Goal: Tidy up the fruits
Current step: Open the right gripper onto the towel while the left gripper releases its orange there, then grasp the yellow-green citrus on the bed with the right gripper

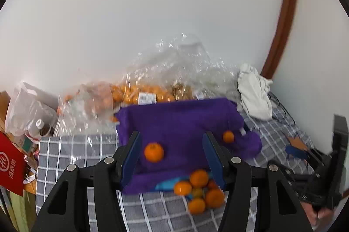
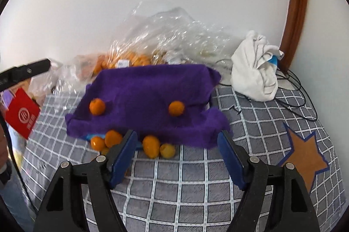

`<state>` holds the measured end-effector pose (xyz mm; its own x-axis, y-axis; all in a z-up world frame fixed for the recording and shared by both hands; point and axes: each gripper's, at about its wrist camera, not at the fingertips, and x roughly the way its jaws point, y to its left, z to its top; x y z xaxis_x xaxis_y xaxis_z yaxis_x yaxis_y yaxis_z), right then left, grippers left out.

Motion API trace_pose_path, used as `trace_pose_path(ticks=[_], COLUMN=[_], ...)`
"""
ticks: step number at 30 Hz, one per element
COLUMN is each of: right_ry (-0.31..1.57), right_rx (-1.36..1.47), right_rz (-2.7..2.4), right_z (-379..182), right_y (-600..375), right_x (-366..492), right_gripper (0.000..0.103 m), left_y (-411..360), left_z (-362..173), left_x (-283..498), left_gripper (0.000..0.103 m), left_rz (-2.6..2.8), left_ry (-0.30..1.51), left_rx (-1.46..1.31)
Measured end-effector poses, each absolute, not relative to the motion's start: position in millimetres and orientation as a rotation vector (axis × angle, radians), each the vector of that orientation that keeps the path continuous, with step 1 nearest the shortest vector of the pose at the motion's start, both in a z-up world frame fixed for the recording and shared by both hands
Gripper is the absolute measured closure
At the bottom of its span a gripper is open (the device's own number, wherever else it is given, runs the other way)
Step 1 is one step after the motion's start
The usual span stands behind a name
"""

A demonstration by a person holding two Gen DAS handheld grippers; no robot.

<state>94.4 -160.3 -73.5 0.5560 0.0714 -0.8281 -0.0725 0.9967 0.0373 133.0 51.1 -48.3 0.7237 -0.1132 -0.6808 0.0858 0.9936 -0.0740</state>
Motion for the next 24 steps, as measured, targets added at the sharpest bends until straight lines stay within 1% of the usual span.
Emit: trace_pose_path(ticks=[1, 2, 5, 7, 10, 17, 24], right_ry=[0.985, 1.002, 1.044, 1.066, 1.079, 1.102, 1.127], right_rx=[-0.01, -0.019, -0.029, -0.026, -0.005, 0.03, 0.055], right_rz=[0.095, 0.109, 0.132, 0.136, 0.146, 0.207, 0.249], right_z=[-79, -87, -106, -122, -135, -156, -170], right_y=[-158, -155, -152, -153, -158, -162, -159], right_x=[92, 90, 87, 86, 89, 107, 125], right_gripper=[0.035, 0.037, 0.049, 0.064, 0.073, 0.075, 0.074], left_y=[51, 53, 59, 63, 72, 80, 70], left_z=[-53, -59, -82, -97, -113, -129, -138], left_x=[128, 121, 103, 91, 75, 52, 56], left_gripper=[0.047, 0.047, 0.048, 0.05, 0.05, 0.05, 0.05], left_rz=[-0.112, -0.111, -0.085, -0.085, -0.068, 0.01, 0.048], left_ry=[0.764, 0.775, 0.815, 0.846, 0.882, 0.919, 0.958], left_rx=[-0.04, -0.049, -0.083, -0.113, -0.155, -0.193, -0.174])
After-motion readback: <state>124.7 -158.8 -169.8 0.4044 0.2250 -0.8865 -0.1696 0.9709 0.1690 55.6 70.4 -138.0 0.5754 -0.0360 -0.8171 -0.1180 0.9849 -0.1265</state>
